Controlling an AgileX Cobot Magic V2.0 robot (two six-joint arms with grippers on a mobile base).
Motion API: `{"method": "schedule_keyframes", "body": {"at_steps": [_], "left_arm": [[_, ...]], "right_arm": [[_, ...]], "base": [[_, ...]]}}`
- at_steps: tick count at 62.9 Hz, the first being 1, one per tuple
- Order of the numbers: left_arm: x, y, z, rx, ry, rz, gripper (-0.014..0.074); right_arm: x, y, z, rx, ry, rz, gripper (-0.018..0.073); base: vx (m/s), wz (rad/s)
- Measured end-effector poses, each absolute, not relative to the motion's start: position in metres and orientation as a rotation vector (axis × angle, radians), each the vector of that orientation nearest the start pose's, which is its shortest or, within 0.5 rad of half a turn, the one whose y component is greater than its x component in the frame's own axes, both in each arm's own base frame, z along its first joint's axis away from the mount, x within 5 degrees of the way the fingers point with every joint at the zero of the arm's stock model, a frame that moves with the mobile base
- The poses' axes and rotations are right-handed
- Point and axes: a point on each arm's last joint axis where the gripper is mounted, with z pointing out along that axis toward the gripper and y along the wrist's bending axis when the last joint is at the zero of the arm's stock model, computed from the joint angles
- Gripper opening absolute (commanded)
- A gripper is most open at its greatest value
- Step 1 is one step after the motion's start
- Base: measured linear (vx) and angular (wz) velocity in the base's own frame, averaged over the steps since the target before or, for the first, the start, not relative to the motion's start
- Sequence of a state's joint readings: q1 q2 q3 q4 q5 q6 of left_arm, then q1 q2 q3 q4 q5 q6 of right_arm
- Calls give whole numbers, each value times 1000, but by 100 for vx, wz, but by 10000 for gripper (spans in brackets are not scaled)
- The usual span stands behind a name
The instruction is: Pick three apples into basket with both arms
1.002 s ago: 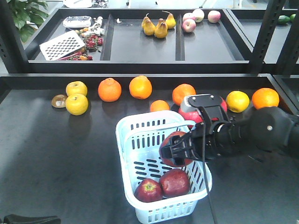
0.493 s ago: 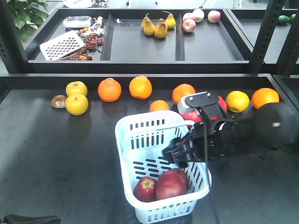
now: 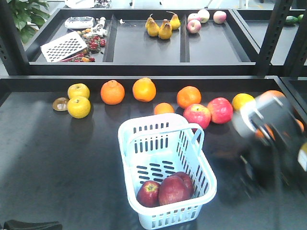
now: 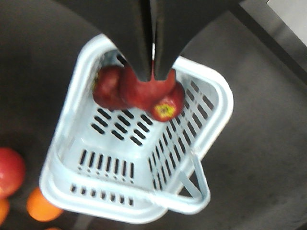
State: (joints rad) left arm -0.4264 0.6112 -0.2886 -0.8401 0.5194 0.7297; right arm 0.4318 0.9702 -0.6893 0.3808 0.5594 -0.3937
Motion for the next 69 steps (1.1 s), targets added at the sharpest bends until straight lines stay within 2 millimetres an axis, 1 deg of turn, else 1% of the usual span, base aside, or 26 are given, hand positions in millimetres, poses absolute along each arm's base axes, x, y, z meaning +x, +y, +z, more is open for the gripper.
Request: {"method": "schedule_keyframes", "body": {"at_steps": [2,9,16,20,24,31,69], "left_arm": [[86,-76,232,638,2107,-675,-6],[86,-76,232,638,2107,-675,-6],[87,-76,232,630,2100,-668,-6],[88,-75,233,618,2091,-659,-6],[89,-75,234,606,2082,-649,-6],[90,-74,234,594,2072,-638,-6],[90,-74,234,593,2073,-640,-6]], "right_arm": [[159,92,287,-655,2213,406,-9],[135,76,257,-585,2252,374,-9],[119,64,231,-532,2285,335,-9],[112,60,221,-503,2299,328,-9],[108,57,218,-492,2294,325,-9],[106,56,220,-488,2270,323,-9],[105,56,221,-482,2262,325,-9]], "base": [[0,0],[0,0],[0,0],[0,0],[0,0],[0,0],[0,0]]}}
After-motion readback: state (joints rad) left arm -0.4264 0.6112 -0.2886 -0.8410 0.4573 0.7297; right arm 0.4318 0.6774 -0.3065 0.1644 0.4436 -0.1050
